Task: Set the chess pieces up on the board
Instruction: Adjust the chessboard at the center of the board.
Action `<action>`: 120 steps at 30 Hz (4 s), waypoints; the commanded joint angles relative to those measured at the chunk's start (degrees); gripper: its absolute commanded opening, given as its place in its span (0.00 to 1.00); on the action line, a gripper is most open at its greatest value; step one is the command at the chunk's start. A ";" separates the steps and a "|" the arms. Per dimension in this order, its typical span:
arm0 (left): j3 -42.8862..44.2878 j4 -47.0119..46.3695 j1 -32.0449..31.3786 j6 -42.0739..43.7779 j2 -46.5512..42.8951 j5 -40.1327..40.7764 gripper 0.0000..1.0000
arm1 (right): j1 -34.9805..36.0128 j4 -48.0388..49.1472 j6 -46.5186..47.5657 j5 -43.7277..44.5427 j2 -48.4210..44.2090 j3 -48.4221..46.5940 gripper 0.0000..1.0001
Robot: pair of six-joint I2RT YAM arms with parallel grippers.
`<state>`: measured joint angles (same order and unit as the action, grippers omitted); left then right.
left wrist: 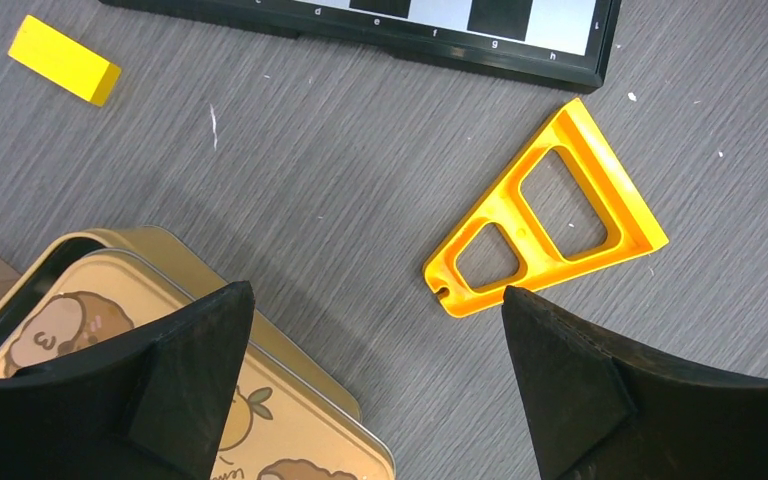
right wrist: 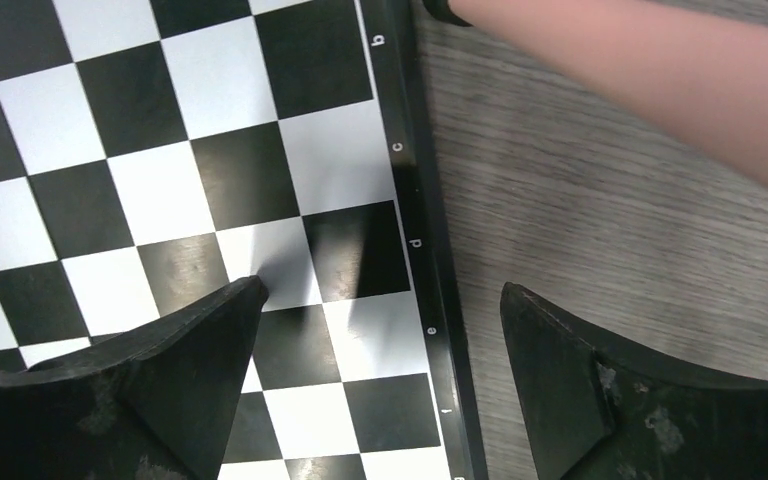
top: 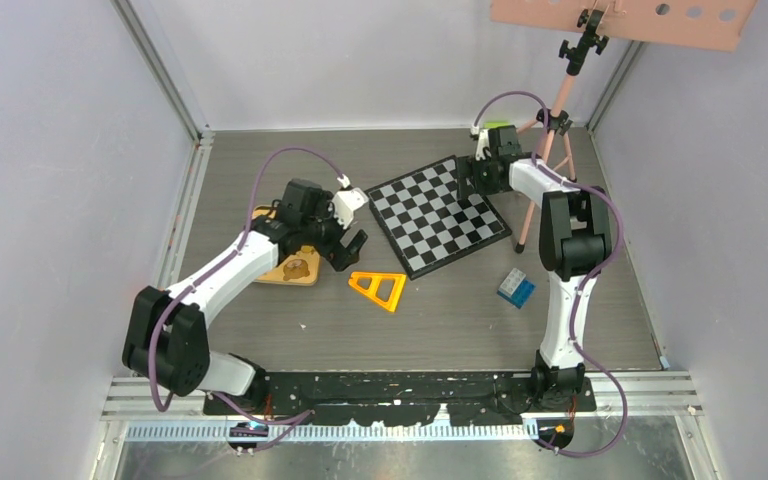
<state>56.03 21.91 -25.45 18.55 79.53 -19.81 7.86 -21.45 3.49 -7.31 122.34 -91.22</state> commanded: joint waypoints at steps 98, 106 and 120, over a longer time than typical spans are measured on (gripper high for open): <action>24.15 21.16 -4.46 -15.67 35.08 -9.35 0.90 | 2.25 -20.08 5.30 -22.19 -20.92 23.55 0.85; 21.22 21.41 -5.86 -13.62 32.67 -7.42 0.90 | 2.32 -21.83 5.30 -22.10 -19.41 21.54 0.85; 38.36 23.10 -5.84 -16.30 43.98 -2.02 0.92 | 5.74 -27.00 10.95 -26.53 -21.25 25.71 0.86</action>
<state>89.86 48.12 -30.57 2.28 119.00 -22.90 11.20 -46.57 12.38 -27.14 103.83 -66.50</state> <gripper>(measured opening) 0.912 0.856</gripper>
